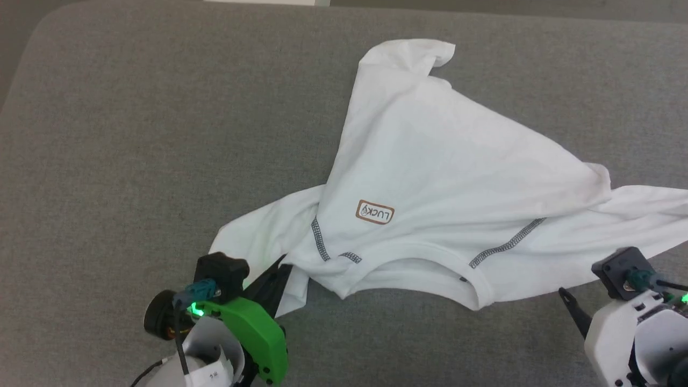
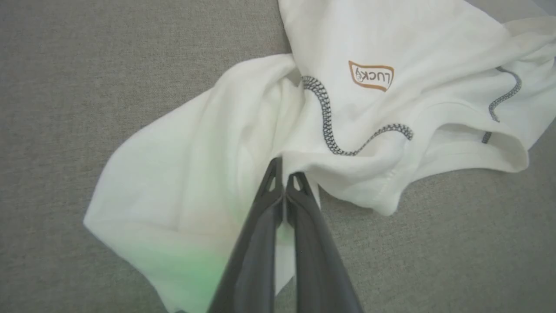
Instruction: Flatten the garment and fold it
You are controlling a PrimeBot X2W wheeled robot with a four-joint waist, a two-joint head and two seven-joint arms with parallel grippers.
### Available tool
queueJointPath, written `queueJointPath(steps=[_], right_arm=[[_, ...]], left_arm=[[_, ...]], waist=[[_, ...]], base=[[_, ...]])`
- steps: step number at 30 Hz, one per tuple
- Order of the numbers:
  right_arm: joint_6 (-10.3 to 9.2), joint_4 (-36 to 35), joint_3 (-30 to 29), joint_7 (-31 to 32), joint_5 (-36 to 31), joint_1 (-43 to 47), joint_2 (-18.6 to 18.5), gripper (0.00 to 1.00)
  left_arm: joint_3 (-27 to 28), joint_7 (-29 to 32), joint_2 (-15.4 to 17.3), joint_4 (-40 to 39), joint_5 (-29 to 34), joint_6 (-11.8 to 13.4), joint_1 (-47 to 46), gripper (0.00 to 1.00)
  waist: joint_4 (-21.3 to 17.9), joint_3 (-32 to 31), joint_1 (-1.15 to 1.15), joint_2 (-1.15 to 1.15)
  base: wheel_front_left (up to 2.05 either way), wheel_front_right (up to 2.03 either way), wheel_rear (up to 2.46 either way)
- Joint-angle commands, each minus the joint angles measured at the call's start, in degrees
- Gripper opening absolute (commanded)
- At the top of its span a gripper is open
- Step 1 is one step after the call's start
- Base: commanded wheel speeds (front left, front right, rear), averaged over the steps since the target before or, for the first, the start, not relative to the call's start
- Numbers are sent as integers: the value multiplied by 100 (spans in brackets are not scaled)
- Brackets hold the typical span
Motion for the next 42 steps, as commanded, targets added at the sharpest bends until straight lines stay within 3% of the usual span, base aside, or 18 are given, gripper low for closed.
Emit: queueJointPath(steps=[1, 8, 13, 14, 15, 16, 22, 32, 37, 42], right_arm=[[-9, 24, 103, 61, 53, -134, -91, 100], [-9, 343, 837, 321, 310, -607, -706, 100], [-9, 705, 1264, 234, 368, -996, -916, 100], [-9, 775, 1289, 239, 386, -1038, -916, 76], [-9, 857, 1291, 232, 397, -1088, -903, 13], [-9, 917, 1298, 221, 404, -1119, -901, 0], [-9, 1126, 983, -315, 252, -1191, -653, 0], [-9, 441, -70, -1577, -358, -1070, 494, 0], [-9, 9, -367, -2008, -643, -1296, 903, 0], [-9, -176, -310, -2173, -751, -1850, 1032, 0]], left_arm=[[2, -36, -30, 28, -13, -28, -127, 0], [-10, -92, -96, 127, -27, -97, -347, 0], [-14, -137, -139, 191, -48, -102, -409, 0], [-11, -150, -146, 197, -55, -97, -409, 0], [-8, -162, -152, 209, -63, -94, -406, 0], [-5, -174, -159, 220, -76, -92, -398, 0], [99, -384, -238, 256, -217, -36, -257, 0], [661, -1162, -481, -464, -657, 99, 21, 0], [911, -1287, -425, -1011, -580, 198, -260, 0], [1122, -1101, -300, -1294, -449, 302, -885, 0]], waist=[[72, 206, 0, 0], [213, 514, 0, 0], [294, 577, 0, 0], [298, 572, 0, 0], [298, 557, 0, 0], [294, 533, 0, 0], [181, 164, 0, 0], [-234, -597, 0, 0], [-418, -940, 0, 0], [-529, -1225, 0, 0]], base=[[0, 0, 0], [0, 0, 0], [0, 0, 0], [0, 0, 0], [0, 0, 0], [0, 0, 0], [0, 0, 0], [0, 0, 0], [0, 0, 0], [0, 0, 0]])
